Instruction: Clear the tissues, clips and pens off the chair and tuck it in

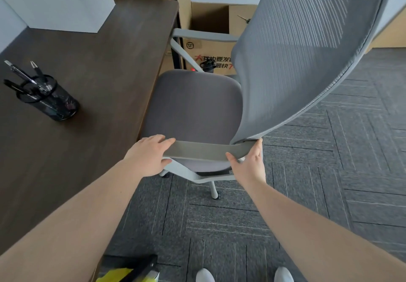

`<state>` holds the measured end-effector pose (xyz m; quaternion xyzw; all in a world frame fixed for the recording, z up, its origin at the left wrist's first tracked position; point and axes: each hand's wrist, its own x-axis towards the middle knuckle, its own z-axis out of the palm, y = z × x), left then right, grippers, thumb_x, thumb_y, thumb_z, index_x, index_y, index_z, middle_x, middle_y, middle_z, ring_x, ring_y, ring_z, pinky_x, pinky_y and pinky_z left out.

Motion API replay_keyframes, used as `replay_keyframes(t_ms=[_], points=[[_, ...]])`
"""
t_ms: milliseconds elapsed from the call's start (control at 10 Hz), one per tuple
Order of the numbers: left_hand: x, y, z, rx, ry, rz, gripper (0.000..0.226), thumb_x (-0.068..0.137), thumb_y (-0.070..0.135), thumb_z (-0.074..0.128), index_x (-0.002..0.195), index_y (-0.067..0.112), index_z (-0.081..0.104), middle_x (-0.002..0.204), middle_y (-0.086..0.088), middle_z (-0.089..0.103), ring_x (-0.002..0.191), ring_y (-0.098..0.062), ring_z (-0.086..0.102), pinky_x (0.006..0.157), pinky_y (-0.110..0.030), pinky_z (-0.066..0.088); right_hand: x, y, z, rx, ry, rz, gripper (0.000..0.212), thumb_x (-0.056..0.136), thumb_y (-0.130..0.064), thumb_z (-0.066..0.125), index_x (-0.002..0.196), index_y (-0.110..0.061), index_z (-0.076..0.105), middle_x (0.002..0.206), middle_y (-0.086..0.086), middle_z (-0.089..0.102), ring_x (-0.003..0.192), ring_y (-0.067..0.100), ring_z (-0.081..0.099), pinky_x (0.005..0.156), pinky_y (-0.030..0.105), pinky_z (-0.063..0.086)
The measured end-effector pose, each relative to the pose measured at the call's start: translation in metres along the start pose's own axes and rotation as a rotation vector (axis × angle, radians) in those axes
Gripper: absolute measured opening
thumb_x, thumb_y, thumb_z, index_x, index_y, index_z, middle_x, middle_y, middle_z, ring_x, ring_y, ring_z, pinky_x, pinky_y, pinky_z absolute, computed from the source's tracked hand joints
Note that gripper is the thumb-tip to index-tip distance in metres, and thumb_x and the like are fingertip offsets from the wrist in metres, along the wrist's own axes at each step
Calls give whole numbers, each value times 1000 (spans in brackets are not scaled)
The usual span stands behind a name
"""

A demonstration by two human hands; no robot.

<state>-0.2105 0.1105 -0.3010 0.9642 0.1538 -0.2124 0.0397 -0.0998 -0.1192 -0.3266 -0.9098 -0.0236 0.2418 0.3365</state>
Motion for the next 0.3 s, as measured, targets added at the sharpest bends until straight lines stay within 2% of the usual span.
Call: replay_keyframes(t_ms=[100,200,300], points=[[-2,10,-4,-20,7,8,63,95,44,45,150,27,19,155,-3,28,142,-25,29,113,-40,30,-1,5,-15,10,-61,15,89,92,-45,54,153,-25,-7,161,-2,17,133,26,44,94,46,51],[-2,18,-7,-45,25,12,62,95,45,44,150,26,20,155,-4,28,143,-23,27,115,-39,27,-14,4,-42,-36,-170,72,72,95,-40,51,152,-22,11,150,-1,37,107,25,61,79,39,54],[2,23,-7,-62,20,30,61,96,45,42,150,26,21,156,-4,27,145,-22,23,116,-39,24,-29,14,-90,-14,-237,65,51,93,-37,56,141,-23,43,136,-5,55,110,19,60,95,40,47]])
